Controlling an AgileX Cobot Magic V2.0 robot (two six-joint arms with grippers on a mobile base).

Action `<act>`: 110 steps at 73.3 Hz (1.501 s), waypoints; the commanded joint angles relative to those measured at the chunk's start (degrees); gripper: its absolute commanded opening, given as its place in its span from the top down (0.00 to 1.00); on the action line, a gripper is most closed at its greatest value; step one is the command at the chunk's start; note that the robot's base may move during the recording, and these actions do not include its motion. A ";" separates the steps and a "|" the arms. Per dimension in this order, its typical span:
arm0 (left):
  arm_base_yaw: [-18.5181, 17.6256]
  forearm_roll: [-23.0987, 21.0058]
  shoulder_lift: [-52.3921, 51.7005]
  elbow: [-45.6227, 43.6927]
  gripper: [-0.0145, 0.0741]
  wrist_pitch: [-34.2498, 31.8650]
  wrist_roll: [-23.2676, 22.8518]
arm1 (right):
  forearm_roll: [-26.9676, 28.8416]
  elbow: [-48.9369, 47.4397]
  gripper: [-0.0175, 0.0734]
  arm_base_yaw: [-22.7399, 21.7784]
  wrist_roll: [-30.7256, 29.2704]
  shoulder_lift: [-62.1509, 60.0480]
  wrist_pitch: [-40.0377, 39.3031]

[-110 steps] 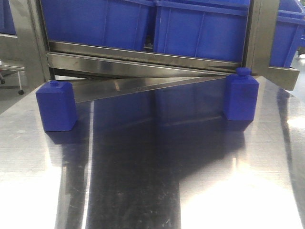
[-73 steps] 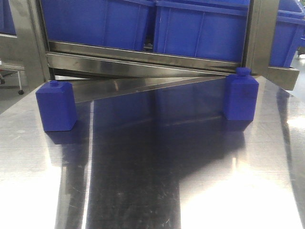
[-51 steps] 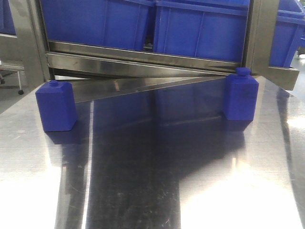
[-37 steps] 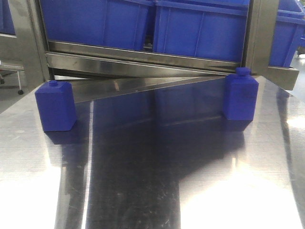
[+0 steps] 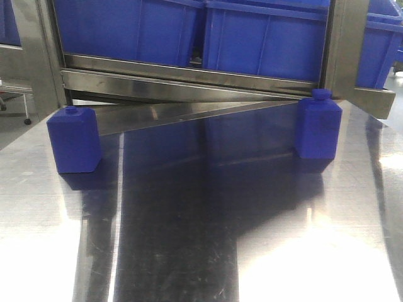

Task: Pick and sort blue part to right shelf
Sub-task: 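Lower the left gripper over the blue part nearer the left arm, then close the left gripper on the blue part and lift it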

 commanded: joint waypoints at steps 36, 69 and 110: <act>-13.54 -30.83 35.14 -19.02 0.24 17.31 18.82 | 0.08 -1.32 0.74 -0.35 -0.32 -1.21 -5.19; -19.60 -23.84 62.32 -37.52 0.25 21.83 9.31 | 0.08 -1.32 0.74 -0.35 -0.32 -1.21 -5.19; -19.83 -10.79 77.18 -47.68 0.25 32.12 -5.81 | 0.08 -1.32 0.74 -0.35 -0.32 -1.21 -5.19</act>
